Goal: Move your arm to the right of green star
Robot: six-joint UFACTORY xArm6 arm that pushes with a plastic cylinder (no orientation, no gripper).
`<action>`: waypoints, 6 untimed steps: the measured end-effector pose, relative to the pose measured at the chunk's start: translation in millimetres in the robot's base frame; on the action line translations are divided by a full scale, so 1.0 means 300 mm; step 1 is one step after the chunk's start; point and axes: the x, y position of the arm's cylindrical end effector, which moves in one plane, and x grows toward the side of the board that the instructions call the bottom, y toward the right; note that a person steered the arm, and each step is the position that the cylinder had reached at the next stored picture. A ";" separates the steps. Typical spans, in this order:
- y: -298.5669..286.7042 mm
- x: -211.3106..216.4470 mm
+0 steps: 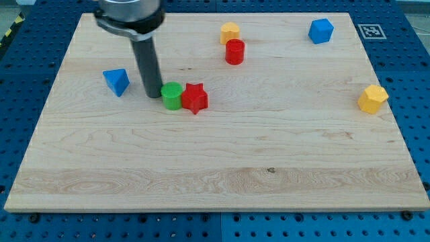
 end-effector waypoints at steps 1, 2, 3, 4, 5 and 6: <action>0.070 0.011; 0.089 0.016; -0.011 -0.014; -0.146 -0.175; -0.112 -0.418; 0.054 -0.539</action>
